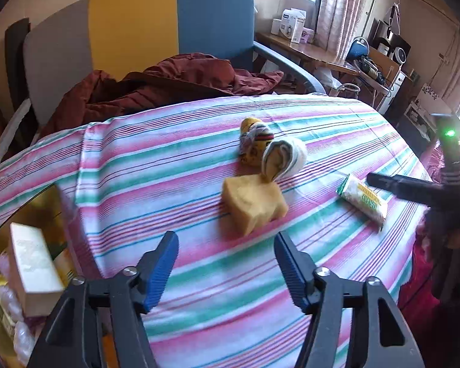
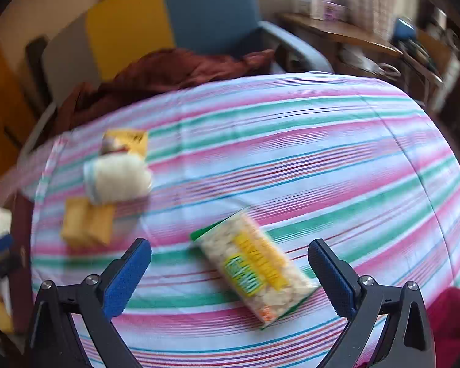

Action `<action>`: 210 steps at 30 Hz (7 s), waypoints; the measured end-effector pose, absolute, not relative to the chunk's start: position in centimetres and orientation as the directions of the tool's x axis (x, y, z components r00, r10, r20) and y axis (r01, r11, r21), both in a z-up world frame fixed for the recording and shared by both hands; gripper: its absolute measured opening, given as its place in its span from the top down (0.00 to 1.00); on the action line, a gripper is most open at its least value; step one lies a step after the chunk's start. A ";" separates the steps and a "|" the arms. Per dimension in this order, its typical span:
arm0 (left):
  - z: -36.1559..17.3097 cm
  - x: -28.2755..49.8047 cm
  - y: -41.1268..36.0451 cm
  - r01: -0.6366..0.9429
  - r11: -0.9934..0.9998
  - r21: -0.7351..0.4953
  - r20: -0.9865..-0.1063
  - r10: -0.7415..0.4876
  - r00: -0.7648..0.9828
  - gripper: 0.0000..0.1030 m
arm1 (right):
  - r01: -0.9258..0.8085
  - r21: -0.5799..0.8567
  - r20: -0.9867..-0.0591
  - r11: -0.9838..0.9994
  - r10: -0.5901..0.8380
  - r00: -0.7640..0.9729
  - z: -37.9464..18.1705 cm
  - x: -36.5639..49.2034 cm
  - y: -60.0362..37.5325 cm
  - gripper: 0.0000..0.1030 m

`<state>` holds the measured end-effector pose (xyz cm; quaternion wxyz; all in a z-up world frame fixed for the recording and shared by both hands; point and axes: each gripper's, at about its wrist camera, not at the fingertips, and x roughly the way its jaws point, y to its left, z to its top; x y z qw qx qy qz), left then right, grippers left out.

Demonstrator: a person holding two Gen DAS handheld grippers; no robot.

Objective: Organize objects
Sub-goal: 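Move both tools from the tray back toward the remaining items, then grasp the yellow sponge with the left tool while the right tool grasps the rolled beige sock, then carry sponge and sock into the gold tray and open both tools, then grasp the yellow knit glove with the left tool while the right tool grasps the WEIDAN packet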

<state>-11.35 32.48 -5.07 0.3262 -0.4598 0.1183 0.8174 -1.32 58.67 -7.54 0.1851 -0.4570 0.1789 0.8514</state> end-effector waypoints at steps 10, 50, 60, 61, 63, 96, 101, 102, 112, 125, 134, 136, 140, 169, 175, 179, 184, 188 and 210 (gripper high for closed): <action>-6.9 -13.1 37.5 -0.656 -0.748 -0.107 -0.840 0.420 -0.343 0.16 | -0.613 0.307 -0.812 -0.728 0.135 -0.568 -6.7 0.8 63.1 0.00; -6.8 -11.3 29.9 -0.564 -0.805 -0.184 -0.813 0.447 -0.372 0.39 | -0.207 0.188 -0.893 -0.960 -0.080 -0.443 -11.5 -12.6 49.4 0.00; -3.4 -8.3 26.0 -0.560 -0.819 -0.123 -0.761 0.441 -0.476 0.39 | -0.248 0.151 -0.899 -0.957 -0.028 -0.437 -11.9 -10.4 49.4 0.63; -2.9 -8.0 25.5 -0.558 -0.823 -0.106 -0.752 0.433 -0.497 0.39 | -0.247 0.151 -0.895 -0.957 -0.026 -0.445 -11.4 -10.0 49.1 0.65; -2.3 -7.5 24.3 -0.549 -0.831 -0.086 -0.739 0.423 -0.525 0.39 | -0.236 0.139 -0.885 -0.962 -0.014 -0.465 -10.5 -9.2 48.4 0.66; -2.4 -5.9 13.3 -0.366 -0.917 -0.162 -0.746 0.356 -0.563 0.39 | -0.073 -0.185 -0.796 -0.980 0.193 -0.573 -6.9 -8.4 40.4 0.32; -2.2 -5.5 10.9 -0.324 -0.933 -0.156 -0.741 0.327 -0.586 0.39 | -0.015 -0.201 -0.747 -0.980 0.163 -0.644 -4.2 -6.3 35.5 0.31; -2.2 -5.4 10.3 -0.313 -0.937 -0.156 -0.740 0.320 -0.591 0.39 | 0.001 -0.208 -0.737 -0.978 0.157 -0.657 -3.7 -5.9 34.2 0.31; -1.5 -4.4 4.9 -0.211 -0.963 -0.168 -0.722 0.266 -0.639 0.39 | 0.123 -0.217 -0.692 -0.968 0.064 -0.719 -1.0 -3.6 25.4 0.31; -2.6 -3.6 -0.5 -0.119 -0.976 -0.180 -0.729 0.214 -0.651 0.39 | 0.216 -0.094 -0.716 -0.972 -0.085 -0.693 -1.3 -2.5 20.4 0.31; -2.6 -4.3 -2.5 -0.100 -0.965 -0.241 -0.713 0.246 -0.656 0.39 | 0.238 -0.002 -0.748 -0.971 -0.157 -0.645 -2.9 -2.6 19.3 0.31; -2.0 -4.7 -1.9 -0.111 -0.970 -0.216 -0.701 0.234 -0.674 0.39 | 0.244 -0.006 -0.746 -0.970 -0.158 -0.647 -2.8 -2.8 19.1 0.31; -1.4 -5.6 -0.8 -0.131 -0.975 -0.179 -0.692 0.219 -0.688 0.39 | 0.246 -0.025 -0.749 -0.969 -0.145 -0.647 -2.8 -3.4 18.7 0.31; -0.9 -7.2 2.8 -0.151 -0.987 -0.058 -0.690 0.149 -0.708 0.29 | 0.217 -0.014 -0.762 -0.976 -0.130 -0.634 -4.2 -6.0 19.5 0.29; -0.9 -7.2 2.9 -0.145 -0.988 -0.055 -0.690 0.142 -0.710 0.22 | 0.213 -0.003 -0.772 -0.977 -0.134 -0.622 -4.9 -6.3 19.5 0.28; -0.9 -7.0 2.9 -0.143 -0.988 -0.052 -0.689 0.139 -0.711 0.21 | 0.229 0.011 -0.773 -0.973 -0.154 -0.615 -5.1 -6.2 19.4 0.20; -0.6 -6.4 2.8 -0.139 -0.989 -0.048 -0.683 0.134 -0.718 0.21 | 0.229 0.016 -0.760 -0.973 -0.160 -0.630 -4.6 -5.8 19.2 0.18; -0.3 -5.8 2.7 -0.137 -0.989 -0.049 -0.676 0.134 -0.725 0.21 | 0.224 0.021 -0.752 -0.974 -0.163 -0.639 -4.1 -5.4 19.5 0.16; 0.9 -3.4 8.8 -0.337 -0.941 -0.029 -0.665 0.270 -0.696 0.21 | -0.062 -0.002 -0.757 -0.998 0.042 -0.652 -3.4 -1.4 31.9 0.10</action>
